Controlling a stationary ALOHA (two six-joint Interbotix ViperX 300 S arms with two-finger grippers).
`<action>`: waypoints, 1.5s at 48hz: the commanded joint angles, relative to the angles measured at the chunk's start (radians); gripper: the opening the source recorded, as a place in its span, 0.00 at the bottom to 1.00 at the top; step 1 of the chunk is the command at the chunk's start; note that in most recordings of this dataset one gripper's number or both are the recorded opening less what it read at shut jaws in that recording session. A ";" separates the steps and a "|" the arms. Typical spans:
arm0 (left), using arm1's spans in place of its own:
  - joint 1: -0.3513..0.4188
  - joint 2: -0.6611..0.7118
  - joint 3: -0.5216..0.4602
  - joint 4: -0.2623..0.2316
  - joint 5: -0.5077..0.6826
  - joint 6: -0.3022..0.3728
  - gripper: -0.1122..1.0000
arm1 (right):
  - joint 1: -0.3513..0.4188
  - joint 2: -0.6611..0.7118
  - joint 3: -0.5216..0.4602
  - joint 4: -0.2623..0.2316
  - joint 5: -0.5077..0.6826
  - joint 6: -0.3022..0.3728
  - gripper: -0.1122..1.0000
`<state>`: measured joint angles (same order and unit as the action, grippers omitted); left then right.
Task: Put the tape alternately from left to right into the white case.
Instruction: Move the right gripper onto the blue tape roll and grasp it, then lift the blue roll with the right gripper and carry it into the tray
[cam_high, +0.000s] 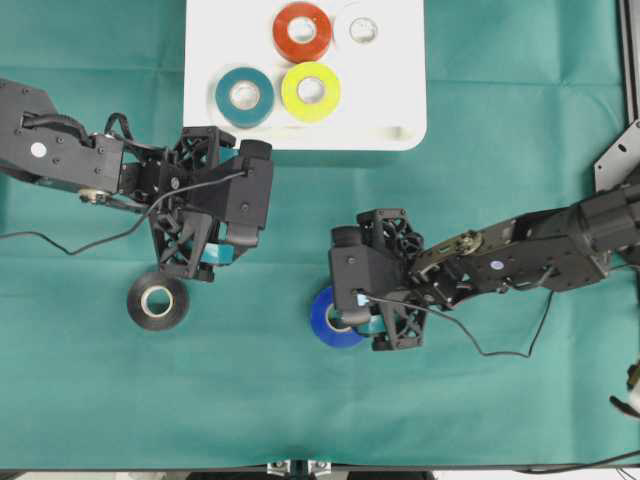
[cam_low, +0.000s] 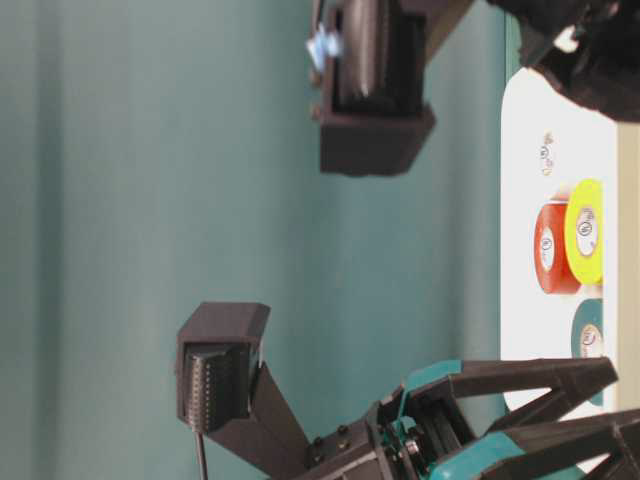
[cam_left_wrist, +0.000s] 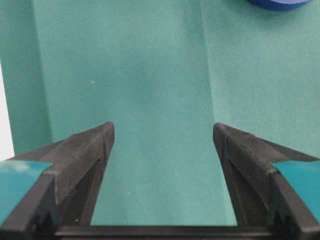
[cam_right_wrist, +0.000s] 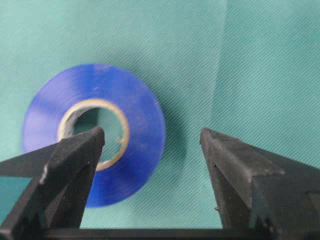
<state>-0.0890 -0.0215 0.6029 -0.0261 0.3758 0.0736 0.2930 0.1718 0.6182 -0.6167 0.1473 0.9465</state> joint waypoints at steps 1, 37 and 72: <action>0.000 -0.026 -0.008 0.000 -0.008 -0.002 0.93 | -0.006 -0.008 -0.026 0.000 -0.003 0.002 0.83; 0.000 -0.026 -0.008 -0.002 -0.008 -0.003 0.93 | -0.012 0.028 -0.041 -0.005 -0.011 -0.002 0.47; 0.000 -0.026 -0.009 0.000 -0.008 -0.002 0.93 | 0.002 -0.140 -0.015 -0.005 -0.025 -0.002 0.38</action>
<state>-0.0890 -0.0199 0.6059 -0.0261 0.3743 0.0721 0.2899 0.0966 0.6029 -0.6182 0.1304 0.9434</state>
